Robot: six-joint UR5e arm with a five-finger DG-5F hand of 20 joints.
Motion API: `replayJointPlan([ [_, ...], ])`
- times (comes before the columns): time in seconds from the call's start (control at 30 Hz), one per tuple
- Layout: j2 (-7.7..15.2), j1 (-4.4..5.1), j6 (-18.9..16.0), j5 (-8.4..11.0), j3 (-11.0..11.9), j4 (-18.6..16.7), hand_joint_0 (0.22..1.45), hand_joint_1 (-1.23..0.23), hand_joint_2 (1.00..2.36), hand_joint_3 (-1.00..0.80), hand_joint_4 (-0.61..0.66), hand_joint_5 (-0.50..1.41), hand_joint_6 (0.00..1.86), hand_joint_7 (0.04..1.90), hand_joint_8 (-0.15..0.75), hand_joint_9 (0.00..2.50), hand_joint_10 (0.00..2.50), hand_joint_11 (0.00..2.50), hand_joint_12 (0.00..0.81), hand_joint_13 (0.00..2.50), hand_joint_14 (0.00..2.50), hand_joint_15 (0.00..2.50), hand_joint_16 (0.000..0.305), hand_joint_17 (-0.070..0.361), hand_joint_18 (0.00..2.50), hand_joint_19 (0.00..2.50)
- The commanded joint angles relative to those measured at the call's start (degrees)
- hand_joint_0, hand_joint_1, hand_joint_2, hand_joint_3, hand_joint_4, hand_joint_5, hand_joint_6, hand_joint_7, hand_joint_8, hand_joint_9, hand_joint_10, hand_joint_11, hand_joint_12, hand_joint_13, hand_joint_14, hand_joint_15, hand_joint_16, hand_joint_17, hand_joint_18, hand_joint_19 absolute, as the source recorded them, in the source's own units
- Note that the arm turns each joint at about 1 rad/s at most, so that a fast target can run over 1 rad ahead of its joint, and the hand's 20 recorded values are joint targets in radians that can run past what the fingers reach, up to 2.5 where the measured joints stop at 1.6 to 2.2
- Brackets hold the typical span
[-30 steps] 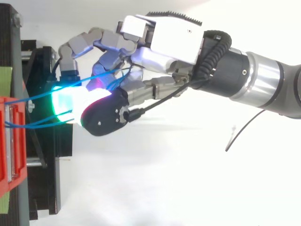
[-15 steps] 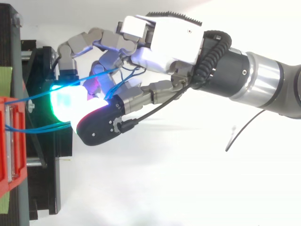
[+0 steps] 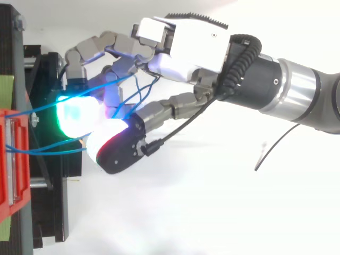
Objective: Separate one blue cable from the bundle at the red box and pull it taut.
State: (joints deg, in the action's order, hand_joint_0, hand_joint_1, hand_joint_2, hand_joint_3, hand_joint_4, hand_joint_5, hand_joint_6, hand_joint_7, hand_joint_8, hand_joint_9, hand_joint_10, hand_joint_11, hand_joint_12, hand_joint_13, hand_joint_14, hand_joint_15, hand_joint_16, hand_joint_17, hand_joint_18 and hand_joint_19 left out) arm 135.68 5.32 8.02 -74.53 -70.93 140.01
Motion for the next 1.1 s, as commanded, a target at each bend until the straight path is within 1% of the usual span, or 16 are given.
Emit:
replayJointPlan([
  [0.0, -0.06, 0.04, -0.02, 0.0, 0.0, 0.0, 0.5, -0.58, 1.0, -0.5, -0.03, -0.13, 0.73, 1.14, 0.241, 1.1, 0.52, 2.05, 0.427, 0.68, 0.03, 0.84, 0.057, 0.128, 0.62, 0.78],
  [0.03, -0.06, -0.05, -0.02, 0.0, 0.0, 0.0, 0.51, -0.57, 1.0, -0.5, -0.03, -0.12, 0.72, 1.16, 0.239, 1.11, 0.45, 2.07, 0.422, 0.68, 0.03, 0.83, 0.056, 0.127, 0.62, 0.78],
  [0.07, 0.02, -0.05, -0.02, 0.0, 0.0, 0.0, 0.53, -0.54, 1.0, -0.5, -0.05, -0.12, 0.7, 1.18, 0.229, 1.15, 0.24, 2.14, 0.411, 0.66, 0.03, 0.83, 0.054, 0.122, 0.6, 0.79],
  [0.13, 0.02, -0.05, -0.02, 0.0, 0.0, 0.0, 0.58, -0.56, 1.0, -0.5, -0.07, -0.12, 0.69, 1.22, 0.214, 1.18, 0.05, 2.2, 0.4, 0.65, 0.03, 0.83, 0.052, 0.117, 0.59, 0.8],
  [0.17, 0.02, 0.04, -0.02, 0.0, 0.0, 0.0, 0.62, -0.64, 1.0, -0.5, -0.07, -0.12, 0.69, 1.24, 0.205, 1.18, 0.01, 2.14, 0.395, 0.65, 0.03, 0.82, 0.051, 0.115, 0.58, 0.81],
  [0.27, 0.02, 0.04, -0.11, 0.0, 0.0, 0.0, 0.66, -0.79, 1.0, -0.47, -0.05, -0.14, 0.72, 1.17, 0.213, 1.11, 0.01, 2.03, 0.39, 0.61, 0.03, 0.78, 0.052, 0.117, 0.55, 0.77],
  [0.3, -0.06, -0.05, -0.11, 0.0, 0.09, 0.0, 0.7, -0.89, 1.01, -0.45, -0.04, -0.17, 0.77, 1.11, 0.214, 1.07, 0.01, 2.02, 0.391, 0.59, 0.03, 0.75, 0.053, 0.118, 0.55, 0.75],
  [0.57, -0.06, -0.05, -0.11, 0.0, 0.09, 0.0, 0.8, -0.94, 1.0, -0.5, -0.07, -0.2, 0.83, 1.09, 0.181, 0.97, 0.01, 2.02, 0.376, 0.53, 0.03, 0.68, 0.052, 0.117, 0.54, 0.66],
  [0.63, 0.02, 0.04, -0.11, 0.0, 0.09, 0.0, 0.74, -0.98, 1.0, -0.5, -0.1, -0.2, 0.83, 1.1, 0.168, 0.93, 0.01, 2.02, 0.365, 0.47, 0.02, 0.64, 0.051, 0.114, 0.48, 0.59],
  [0.73, 0.02, 0.04, -0.11, 0.0, 0.09, 0.0, 0.52, -1.04, 1.0, -0.5, -0.11, -0.2, 0.84, 1.07, 0.18, 0.92, 0.0, 2.01, 0.367, 0.42, 0.02, 0.62, 0.054, 0.121, 0.4, 0.57],
  [0.77, 0.02, 0.04, -0.11, 0.0, 0.18, 0.0, 0.47, -1.03, 1.0, -0.5, -0.11, -0.2, 0.84, 1.02, 0.2, 0.94, 0.0, 2.0, 0.378, 0.41, 0.02, 0.61, 0.057, 0.128, 0.38, 0.55],
  [0.83, 0.02, -0.05, -0.11, 0.0, 0.09, 0.0, 0.43, -1.01, 1.0, -0.5, -0.1, -0.19, 0.83, 0.97, 0.214, 0.94, 0.02, 1.97, 0.389, 0.41, 0.02, 0.61, 0.059, 0.134, 0.36, 0.53],
  [0.93, -0.06, -0.05, -0.19, 0.0, 0.18, 0.0, 0.41, -0.86, 1.0, -0.5, -0.08, -0.17, 0.79, 0.96, 0.238, 0.96, 0.1, 1.9, 0.402, 0.43, 0.02, 0.61, 0.062, 0.14, 0.36, 0.55],
  [0.97, 0.02, -0.05, -0.11, 0.0, 0.18, 0.0, 0.43, -0.66, 1.0, -0.5, -0.09, -0.16, 0.74, 1.0, 0.224, 1.01, 0.03, 1.94, 0.403, 0.45, 0.02, 0.62, 0.061, 0.138, 0.36, 0.57],
  [1.03, -0.06, 0.04, -0.11, 0.0, 0.18, 0.0, 0.49, -0.46, 1.0, -0.5, -0.11, -0.12, 0.67, 1.18, 0.2, 1.11, 0.0, 2.01, 0.388, 0.52, 0.03, 0.67, 0.056, 0.126, 0.38, 0.64],
  [1.07, 0.02, -0.05, -0.11, 0.0, 0.09, 0.0, 0.51, -0.4, 1.0, -0.5, -0.1, -0.12, 0.66, 1.18, 0.19, 1.13, 0.0, 2.01, 0.382, 0.53, 0.03, 0.68, 0.055, 0.123, 0.39, 0.66],
])
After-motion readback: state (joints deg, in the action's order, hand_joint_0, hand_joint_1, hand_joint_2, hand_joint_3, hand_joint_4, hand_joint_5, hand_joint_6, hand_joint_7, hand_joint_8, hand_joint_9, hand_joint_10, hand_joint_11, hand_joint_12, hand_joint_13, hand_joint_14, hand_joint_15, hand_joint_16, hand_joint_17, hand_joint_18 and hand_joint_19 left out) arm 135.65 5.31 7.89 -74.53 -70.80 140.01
